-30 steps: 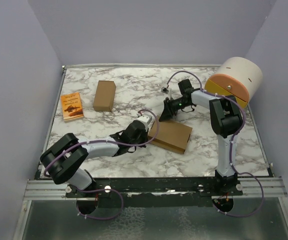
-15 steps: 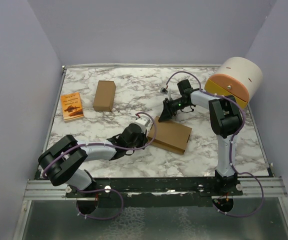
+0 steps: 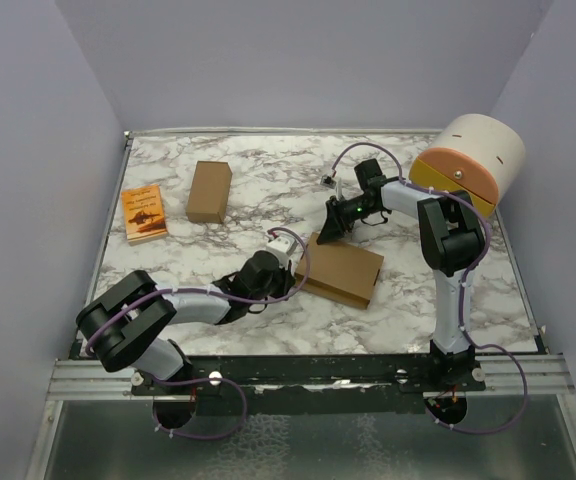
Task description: Fold the paper box
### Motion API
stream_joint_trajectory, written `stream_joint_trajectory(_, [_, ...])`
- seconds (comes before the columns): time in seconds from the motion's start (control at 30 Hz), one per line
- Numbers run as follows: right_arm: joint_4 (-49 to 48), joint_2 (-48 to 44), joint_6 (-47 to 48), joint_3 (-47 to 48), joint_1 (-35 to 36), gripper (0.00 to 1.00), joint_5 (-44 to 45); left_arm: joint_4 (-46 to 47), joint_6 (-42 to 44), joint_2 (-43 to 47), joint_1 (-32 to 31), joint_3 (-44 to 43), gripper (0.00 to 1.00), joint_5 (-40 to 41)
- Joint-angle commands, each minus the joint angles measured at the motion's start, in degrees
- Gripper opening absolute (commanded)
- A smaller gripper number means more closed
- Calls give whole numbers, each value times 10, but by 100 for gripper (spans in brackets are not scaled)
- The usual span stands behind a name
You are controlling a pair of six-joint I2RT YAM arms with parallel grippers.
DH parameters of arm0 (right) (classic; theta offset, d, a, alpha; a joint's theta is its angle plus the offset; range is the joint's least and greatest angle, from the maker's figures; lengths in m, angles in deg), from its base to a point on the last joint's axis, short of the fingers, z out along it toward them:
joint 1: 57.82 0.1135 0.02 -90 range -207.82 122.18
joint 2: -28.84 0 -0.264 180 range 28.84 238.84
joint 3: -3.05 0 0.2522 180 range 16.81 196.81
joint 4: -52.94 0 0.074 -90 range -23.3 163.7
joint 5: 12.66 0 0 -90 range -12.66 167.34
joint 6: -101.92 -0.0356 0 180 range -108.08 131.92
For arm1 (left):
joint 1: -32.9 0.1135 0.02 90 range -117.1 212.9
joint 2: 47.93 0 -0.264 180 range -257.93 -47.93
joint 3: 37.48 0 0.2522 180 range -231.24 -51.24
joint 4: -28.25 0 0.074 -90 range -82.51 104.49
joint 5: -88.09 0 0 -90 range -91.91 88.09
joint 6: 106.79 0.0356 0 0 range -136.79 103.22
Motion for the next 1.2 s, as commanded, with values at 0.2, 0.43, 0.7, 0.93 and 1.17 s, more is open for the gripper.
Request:
stream_joint_trajectory(0.2, [37, 17, 5, -24, 20, 29, 33, 19, 7, 1, 7, 14, 0, 9])
stream_joint_trajectory(0.43, [38, 18, 5, -23, 20, 29, 34, 27, 12, 2, 4, 22, 0, 13])
stream_joint_trajectory(0.7, [38, 19, 4, -23, 20, 29, 37, 39, 26, 0, -8, 29, 0, 28])
stream_joint_trajectory(0.93, [38, 20, 2, -22, 20, 29, 41, 59, 36, 2, -24, 40, 0, 47])
stream_joint_trajectory(1.17, [38, 21, 1, -22, 20, 29, 42, 67, 39, 3, -29, 46, 0, 58])
